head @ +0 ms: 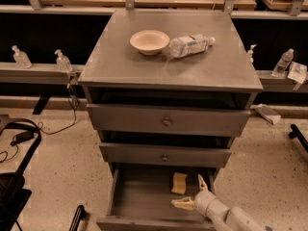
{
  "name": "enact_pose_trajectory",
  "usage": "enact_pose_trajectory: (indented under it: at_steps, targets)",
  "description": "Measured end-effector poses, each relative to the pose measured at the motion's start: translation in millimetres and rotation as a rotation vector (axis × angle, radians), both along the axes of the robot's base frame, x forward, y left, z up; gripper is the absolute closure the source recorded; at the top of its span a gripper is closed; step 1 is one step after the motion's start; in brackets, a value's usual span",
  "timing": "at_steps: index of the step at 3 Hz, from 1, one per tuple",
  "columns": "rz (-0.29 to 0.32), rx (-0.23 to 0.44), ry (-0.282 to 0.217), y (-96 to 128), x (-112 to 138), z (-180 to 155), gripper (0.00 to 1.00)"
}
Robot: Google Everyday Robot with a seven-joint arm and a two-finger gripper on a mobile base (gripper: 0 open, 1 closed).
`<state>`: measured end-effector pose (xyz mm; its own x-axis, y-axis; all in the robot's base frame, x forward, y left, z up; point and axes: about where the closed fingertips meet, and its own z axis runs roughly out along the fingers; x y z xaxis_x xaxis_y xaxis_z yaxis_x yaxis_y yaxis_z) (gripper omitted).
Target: Pick sponge from bottom drawer and place on counter
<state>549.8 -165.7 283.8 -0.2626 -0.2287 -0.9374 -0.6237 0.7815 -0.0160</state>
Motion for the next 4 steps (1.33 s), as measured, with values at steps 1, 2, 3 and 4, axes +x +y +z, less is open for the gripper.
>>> enact_pose_trajectory:
  at_steps: [1,2,3,4]
  targets:
    - [0.041,-0.05,0.02,10,7,-28,0.0]
    - [0.03,-0.069,0.034,8,25,-62,0.0]
    - [-0.01,-0.081,0.04,1,45,-90,0.0]
    - [-0.081,-0.098,0.064,-15,66,-118,0.0]
